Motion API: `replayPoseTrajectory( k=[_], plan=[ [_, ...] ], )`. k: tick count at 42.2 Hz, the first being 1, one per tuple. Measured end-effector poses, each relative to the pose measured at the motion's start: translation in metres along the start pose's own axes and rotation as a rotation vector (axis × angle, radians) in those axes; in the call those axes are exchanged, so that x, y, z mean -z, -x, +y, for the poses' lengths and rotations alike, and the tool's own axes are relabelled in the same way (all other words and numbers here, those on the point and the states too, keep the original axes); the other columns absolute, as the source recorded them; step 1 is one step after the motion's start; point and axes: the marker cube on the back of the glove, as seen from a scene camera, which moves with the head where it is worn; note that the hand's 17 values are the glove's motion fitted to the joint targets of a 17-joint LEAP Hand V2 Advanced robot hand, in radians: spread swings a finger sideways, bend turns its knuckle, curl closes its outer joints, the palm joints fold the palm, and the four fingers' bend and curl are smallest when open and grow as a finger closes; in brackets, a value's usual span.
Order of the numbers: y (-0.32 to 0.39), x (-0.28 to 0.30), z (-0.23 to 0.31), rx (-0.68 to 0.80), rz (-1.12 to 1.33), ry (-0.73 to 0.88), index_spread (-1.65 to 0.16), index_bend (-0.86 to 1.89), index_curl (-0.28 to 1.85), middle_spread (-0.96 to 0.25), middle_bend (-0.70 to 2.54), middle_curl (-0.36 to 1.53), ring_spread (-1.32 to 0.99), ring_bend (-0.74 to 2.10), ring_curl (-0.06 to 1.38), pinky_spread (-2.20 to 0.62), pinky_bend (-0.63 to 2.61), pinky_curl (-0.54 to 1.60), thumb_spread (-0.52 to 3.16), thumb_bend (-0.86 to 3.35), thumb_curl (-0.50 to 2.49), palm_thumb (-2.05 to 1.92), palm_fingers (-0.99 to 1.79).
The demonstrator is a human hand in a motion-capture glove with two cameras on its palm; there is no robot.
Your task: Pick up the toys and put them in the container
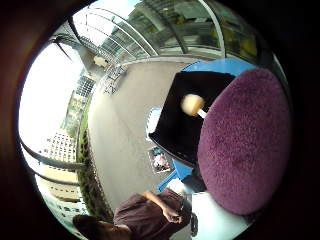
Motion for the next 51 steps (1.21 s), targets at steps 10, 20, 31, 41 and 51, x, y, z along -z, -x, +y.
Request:
replayPoseTrajectory(
  k=[10,20,31,41,51],
  plan=[
    [0.066,-0.03,-0.015,0.052,0.022,0.074,-0.38,0.76,0.86,-0.26,1.18,0.84,-0.4,1.43,0.73,-0.35,1.23,0.58,0.44,0.0,1.04,0.65,0.64],
    [0.118,-0.051,-0.024,0.071,0.055,0.281,-0.38,0.52,0.88,-0.3,1.05,0.82,-0.38,1.46,0.73,-0.34,1.33,0.59,0.52,-0.02,1.04,0.63,0.42],
    [0.113,-0.065,-0.024,0.036,-0.013,0.41,-0.28,0.04,0.58,-0.1,0.37,0.58,-0.17,0.99,0.58,-0.12,1.38,0.55,0.93,-0.12,0.74,0.0,-0.53],
    [0.018,-0.043,-0.011,-0.158,0.06,0.369,-0.24,0.04,0.41,0.0,0.17,0.48,-0.06,0.7,0.44,-0.02,1.18,0.46,1.07,-0.06,0.57,-0.07,-0.35],
    [-0.068,-0.038,0.016,-0.211,0.026,0.313,-0.23,0.05,0.31,0.03,0.15,0.42,-0.02,0.62,0.4,0.02,1.08,0.4,1.16,-0.05,0.46,-0.06,-0.24]
  ],
)
